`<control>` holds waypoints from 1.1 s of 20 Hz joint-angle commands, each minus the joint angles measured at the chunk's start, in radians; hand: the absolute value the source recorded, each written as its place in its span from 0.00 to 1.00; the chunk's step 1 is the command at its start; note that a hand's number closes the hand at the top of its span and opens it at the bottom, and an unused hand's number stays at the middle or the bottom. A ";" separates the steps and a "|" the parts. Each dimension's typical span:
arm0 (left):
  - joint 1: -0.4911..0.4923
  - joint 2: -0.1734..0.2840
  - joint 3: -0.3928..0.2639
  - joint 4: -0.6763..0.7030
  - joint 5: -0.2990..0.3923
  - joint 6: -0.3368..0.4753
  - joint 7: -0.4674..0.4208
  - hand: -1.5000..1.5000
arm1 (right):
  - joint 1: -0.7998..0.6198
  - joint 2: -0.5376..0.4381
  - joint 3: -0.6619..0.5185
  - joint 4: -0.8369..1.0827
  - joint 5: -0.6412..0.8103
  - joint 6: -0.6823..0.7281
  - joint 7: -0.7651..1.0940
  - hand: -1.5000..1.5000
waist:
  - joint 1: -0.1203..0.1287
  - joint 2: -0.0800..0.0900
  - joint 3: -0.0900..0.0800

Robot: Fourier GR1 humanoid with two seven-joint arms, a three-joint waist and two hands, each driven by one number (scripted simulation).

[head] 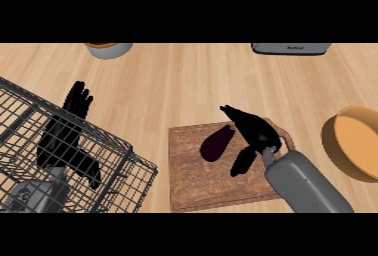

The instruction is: Pick the eggplant from the cutting board and place it in the pot

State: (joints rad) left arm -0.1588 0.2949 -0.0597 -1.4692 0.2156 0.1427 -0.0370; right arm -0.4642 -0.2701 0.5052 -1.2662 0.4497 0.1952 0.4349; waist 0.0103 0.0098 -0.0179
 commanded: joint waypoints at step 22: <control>-0.090 -0.037 0.081 -0.051 0.003 0.022 0.018 0.50 | -0.082 0.237 0.048 0.342 0.192 -0.184 -0.273 1.00 | 0.003 -0.010 0.018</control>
State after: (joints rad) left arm -0.1786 0.2732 -0.0290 -1.4501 0.2024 0.1054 -0.0295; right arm -0.5447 -0.0980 0.5168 -0.9456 0.6003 0.0544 0.1715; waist 0.0134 0.0062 -0.0235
